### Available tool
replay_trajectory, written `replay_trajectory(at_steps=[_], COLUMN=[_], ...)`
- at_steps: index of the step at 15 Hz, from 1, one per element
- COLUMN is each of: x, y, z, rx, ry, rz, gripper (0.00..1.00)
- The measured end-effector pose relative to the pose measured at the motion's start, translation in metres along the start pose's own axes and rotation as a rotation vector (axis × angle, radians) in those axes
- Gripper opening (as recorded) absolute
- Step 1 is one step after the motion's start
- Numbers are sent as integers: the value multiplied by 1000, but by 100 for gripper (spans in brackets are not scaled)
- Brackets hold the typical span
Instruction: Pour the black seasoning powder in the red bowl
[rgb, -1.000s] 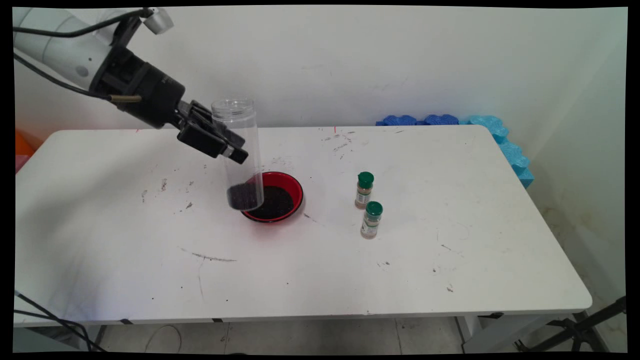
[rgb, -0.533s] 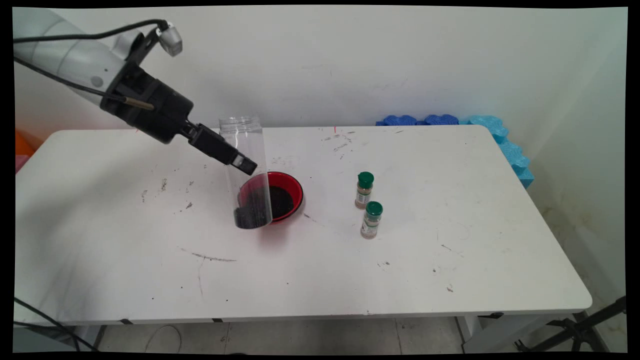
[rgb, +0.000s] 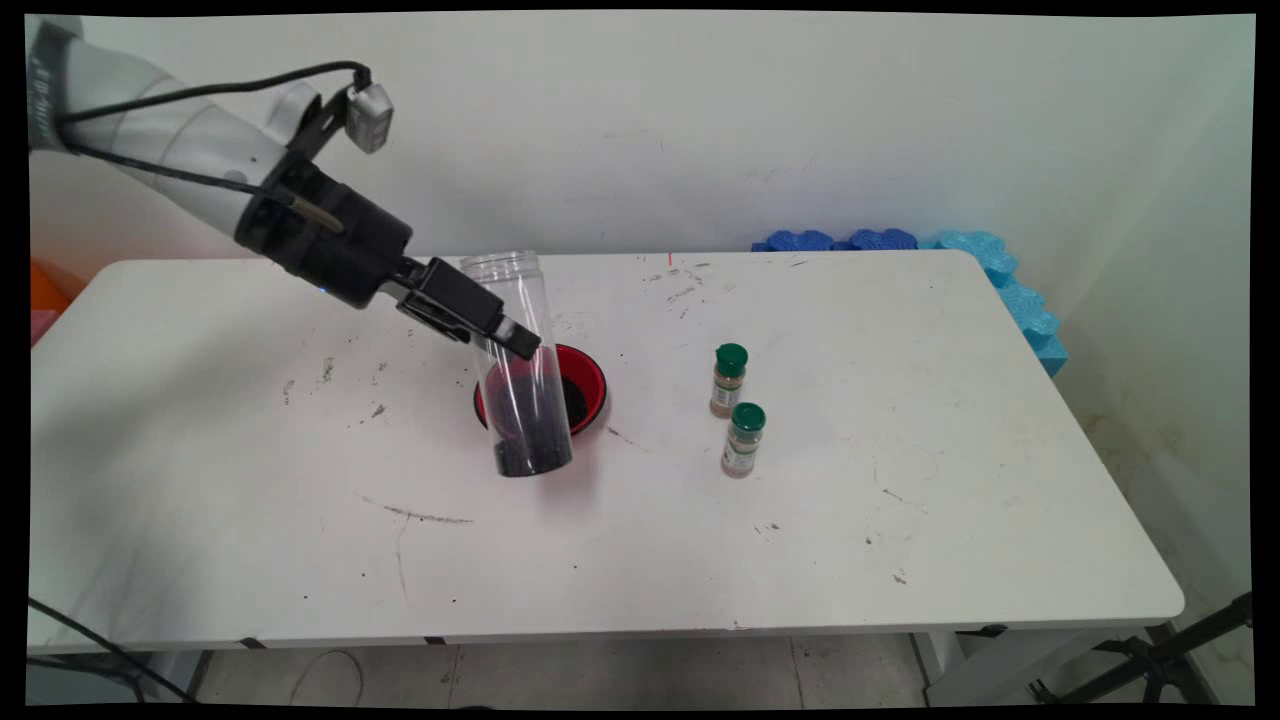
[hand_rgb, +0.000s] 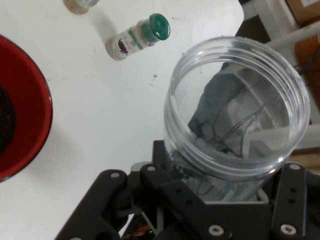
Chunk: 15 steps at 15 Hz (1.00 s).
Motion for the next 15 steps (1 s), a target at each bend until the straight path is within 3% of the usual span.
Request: replay_trajectory(at_steps=[15], x=[-9], y=[-41], z=[27], rx=[15], ry=[32], rz=[-503], gripper=[0])
